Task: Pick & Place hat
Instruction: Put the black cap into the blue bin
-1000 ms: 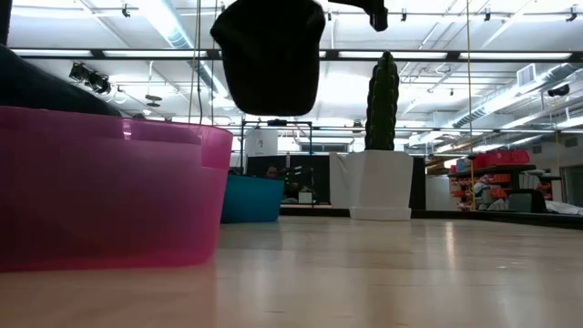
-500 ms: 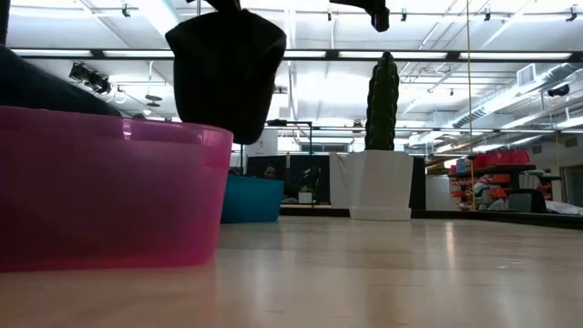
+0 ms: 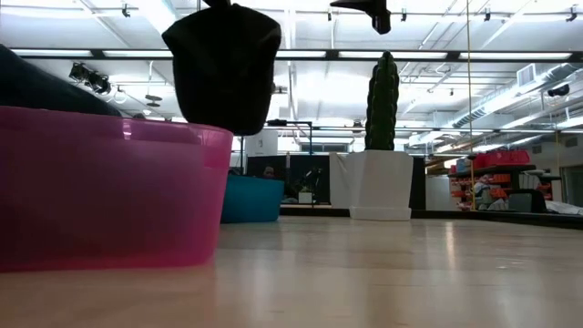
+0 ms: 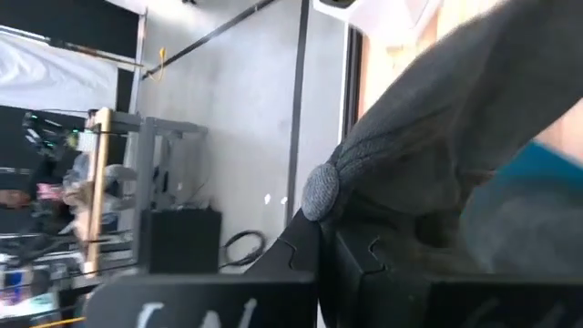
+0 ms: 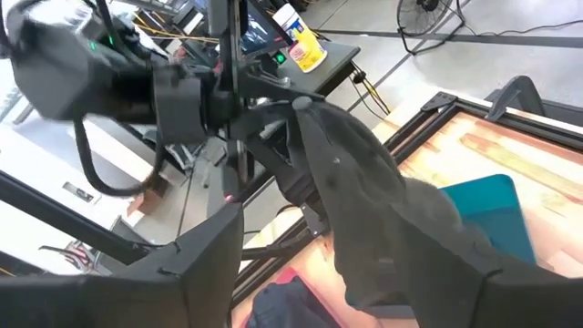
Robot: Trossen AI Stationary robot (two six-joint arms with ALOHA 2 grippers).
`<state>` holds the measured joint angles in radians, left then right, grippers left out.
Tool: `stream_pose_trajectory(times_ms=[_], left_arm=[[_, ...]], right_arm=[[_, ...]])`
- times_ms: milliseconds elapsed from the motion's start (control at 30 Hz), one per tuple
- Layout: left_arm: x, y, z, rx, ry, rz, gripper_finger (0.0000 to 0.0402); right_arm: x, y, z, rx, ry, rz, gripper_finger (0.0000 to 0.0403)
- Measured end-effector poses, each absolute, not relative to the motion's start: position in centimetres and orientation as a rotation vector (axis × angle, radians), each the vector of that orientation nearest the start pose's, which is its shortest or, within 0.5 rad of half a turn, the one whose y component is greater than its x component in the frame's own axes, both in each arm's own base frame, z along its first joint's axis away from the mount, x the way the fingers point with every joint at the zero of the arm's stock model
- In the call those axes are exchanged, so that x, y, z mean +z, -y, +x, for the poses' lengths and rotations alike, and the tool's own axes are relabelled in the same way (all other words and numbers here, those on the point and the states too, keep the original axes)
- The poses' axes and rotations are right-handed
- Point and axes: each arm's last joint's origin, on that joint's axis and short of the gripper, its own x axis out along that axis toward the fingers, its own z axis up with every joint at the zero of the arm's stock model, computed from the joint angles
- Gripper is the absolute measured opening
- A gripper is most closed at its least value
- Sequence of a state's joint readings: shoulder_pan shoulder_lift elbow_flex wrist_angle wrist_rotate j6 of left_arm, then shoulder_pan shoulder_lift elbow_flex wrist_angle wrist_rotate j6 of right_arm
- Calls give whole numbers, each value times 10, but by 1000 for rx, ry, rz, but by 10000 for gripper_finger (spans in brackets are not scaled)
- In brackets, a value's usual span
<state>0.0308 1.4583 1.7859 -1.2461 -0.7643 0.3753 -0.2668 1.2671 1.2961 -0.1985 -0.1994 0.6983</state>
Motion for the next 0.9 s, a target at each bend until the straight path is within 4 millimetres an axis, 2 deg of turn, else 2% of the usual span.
stream_pose_trajectory(times_ms=[133,333,467,600,700,900], left_arm=[[426,-30,251,567,-927,625,4],[392,-29,236,526,-892,699,4],[379,-33,223,475,-858,738,5],[366,-41,214,424,-867,702,6],[356,-47,214,359,-888,704,4],[347,-61,219,258,-936,848,4]], right_arm=[[405,68,270,-139,-137,732,267],[405,69,270,-151,-134,735,267],[405,69,270,-169,-131,735,267],[404,70,270,-195,-132,752,267],[404,71,270,-217,-127,751,267],[403,71,270,-226,-130,753,267]])
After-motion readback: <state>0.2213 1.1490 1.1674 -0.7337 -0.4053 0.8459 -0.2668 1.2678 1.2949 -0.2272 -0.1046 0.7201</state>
